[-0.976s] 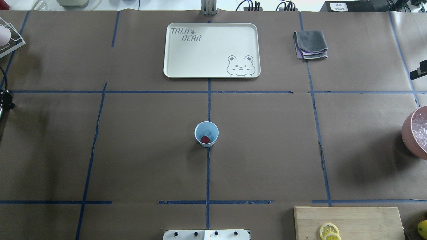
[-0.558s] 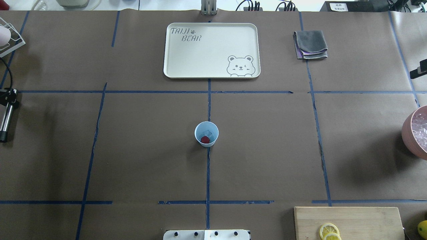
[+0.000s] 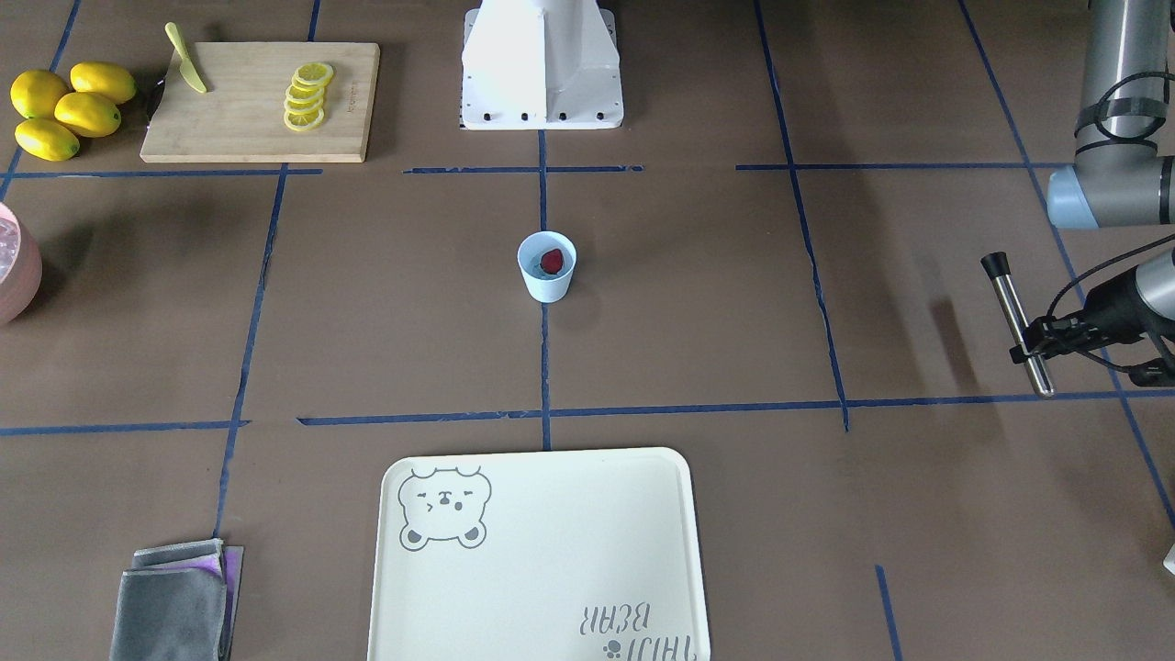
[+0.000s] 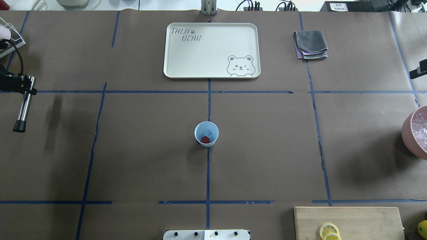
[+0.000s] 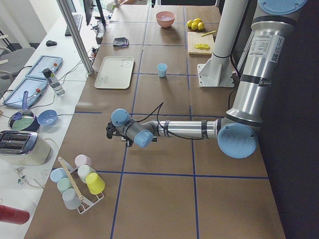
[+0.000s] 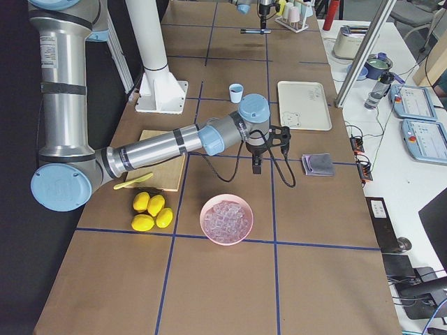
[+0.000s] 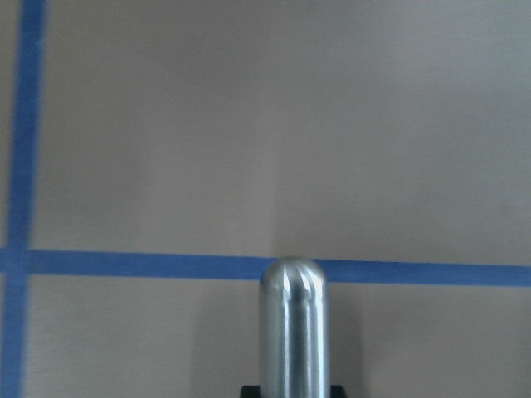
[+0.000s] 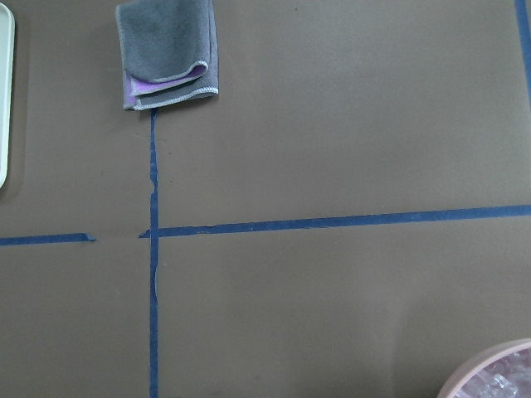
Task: Mash ice and strawberries in cup
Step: 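Carry the muddler over the blue cup and lower it in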
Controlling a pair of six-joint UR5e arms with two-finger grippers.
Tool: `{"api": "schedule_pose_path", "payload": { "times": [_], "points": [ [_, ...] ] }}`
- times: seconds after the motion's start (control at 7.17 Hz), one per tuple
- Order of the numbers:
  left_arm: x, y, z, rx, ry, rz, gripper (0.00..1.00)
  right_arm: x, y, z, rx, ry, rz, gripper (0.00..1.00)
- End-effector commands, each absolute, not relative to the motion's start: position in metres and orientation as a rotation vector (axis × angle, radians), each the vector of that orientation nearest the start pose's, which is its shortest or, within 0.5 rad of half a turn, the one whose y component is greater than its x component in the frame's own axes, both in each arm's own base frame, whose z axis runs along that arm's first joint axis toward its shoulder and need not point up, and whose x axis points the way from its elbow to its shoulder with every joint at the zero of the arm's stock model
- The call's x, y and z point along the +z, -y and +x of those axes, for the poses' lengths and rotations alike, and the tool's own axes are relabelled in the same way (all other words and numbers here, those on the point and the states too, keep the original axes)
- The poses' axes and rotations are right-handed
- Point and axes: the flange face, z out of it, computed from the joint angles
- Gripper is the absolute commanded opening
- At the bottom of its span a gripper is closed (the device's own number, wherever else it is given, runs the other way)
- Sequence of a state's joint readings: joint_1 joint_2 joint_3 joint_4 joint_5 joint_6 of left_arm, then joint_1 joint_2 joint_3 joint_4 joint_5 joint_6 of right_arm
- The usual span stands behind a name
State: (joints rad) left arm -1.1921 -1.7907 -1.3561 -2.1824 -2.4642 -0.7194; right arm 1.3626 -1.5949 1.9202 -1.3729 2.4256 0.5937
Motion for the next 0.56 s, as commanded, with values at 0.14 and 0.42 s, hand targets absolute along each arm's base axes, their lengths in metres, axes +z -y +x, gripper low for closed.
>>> {"api": "schedule_pose_path", "payload": {
  "times": [0.14, 0.42],
  "points": [
    [0.334, 0.564, 0.256, 0.204, -1.230, 0.255, 0.00, 0.461, 0.480, -0.039, 0.129, 0.963, 0.142, 0.99],
    [0.201, 0.501, 0.359, 0.304, -1.285, 0.473, 0.00, 0.460, 0.480, -0.036, 0.134, 0.964, 0.147, 0.99]
  ]
}}
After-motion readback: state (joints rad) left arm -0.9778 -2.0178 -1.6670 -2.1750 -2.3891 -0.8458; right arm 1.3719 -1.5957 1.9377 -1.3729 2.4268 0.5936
